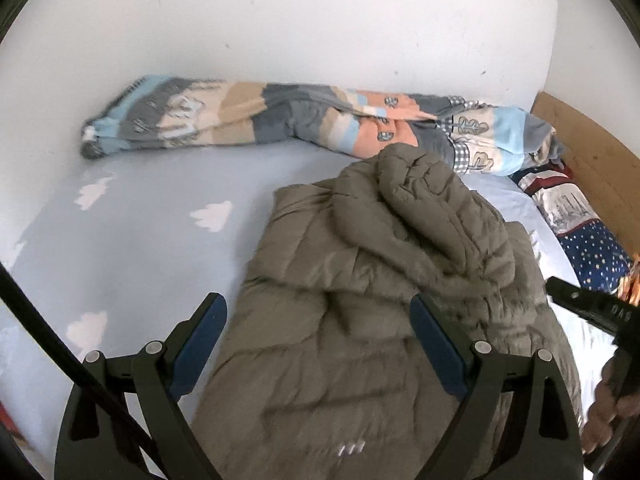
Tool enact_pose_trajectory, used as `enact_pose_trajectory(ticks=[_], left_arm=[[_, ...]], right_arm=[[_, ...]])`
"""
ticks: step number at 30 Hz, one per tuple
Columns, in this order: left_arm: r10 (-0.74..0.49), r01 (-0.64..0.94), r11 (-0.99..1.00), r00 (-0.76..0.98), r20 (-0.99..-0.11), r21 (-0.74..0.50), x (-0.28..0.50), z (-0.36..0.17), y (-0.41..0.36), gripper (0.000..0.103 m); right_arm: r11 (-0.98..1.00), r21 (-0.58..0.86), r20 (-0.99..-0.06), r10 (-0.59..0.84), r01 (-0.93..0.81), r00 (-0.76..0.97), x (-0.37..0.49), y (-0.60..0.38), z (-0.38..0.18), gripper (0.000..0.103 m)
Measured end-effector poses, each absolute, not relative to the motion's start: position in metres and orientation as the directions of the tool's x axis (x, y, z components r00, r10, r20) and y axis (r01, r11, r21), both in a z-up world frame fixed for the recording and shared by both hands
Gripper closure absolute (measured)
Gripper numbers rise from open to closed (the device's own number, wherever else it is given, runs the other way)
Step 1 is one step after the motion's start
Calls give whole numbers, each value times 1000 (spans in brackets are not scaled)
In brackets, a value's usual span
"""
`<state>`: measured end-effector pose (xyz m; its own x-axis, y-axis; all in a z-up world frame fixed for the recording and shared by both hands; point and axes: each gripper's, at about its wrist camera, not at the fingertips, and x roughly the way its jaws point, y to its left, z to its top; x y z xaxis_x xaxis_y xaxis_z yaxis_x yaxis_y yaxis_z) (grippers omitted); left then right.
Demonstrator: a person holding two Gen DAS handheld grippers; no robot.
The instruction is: Fold large clothes
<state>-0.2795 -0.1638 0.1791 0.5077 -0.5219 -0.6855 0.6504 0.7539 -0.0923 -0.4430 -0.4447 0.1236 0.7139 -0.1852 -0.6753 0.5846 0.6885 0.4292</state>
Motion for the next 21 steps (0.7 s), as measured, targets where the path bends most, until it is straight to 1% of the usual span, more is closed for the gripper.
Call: enact_pose_trajectory(ticks=[2,4,6,10,12,14,21], left_arm=[[-507,644,762,536,-675,-61,-299,185,-142,11],[-503,642,764,527,-685,-68,-317,185,-118,11],[-499,646,759,493,-713,-84,-331,177,-101,11],[-477,641,755,388,-789,-141,-359,136,-68,11],[-448,624,764,327,-832,-166,-361,116,-65,11],[-437,610,769,286,-853,-189,-356,103,-65,11],[-341,610,781,231,-911,-138,-344,65,-74,11]], right_arm=[[667,453,-663,-191,591,724,-468,-431,129,55],[646,485,-654,-180,590,735,-491,-413,130,54],[635,494,-660,-171,594,732,-511,-396,126,53],[649,459,-687,-174,607,706,-548,-359,114,53],[664,418,-708,-190,621,680,-566,-342,106,53],[663,399,-727,-193,634,659,-580,-331,94,53],[648,359,-805,-148,671,574,-600,-316,50,53]])
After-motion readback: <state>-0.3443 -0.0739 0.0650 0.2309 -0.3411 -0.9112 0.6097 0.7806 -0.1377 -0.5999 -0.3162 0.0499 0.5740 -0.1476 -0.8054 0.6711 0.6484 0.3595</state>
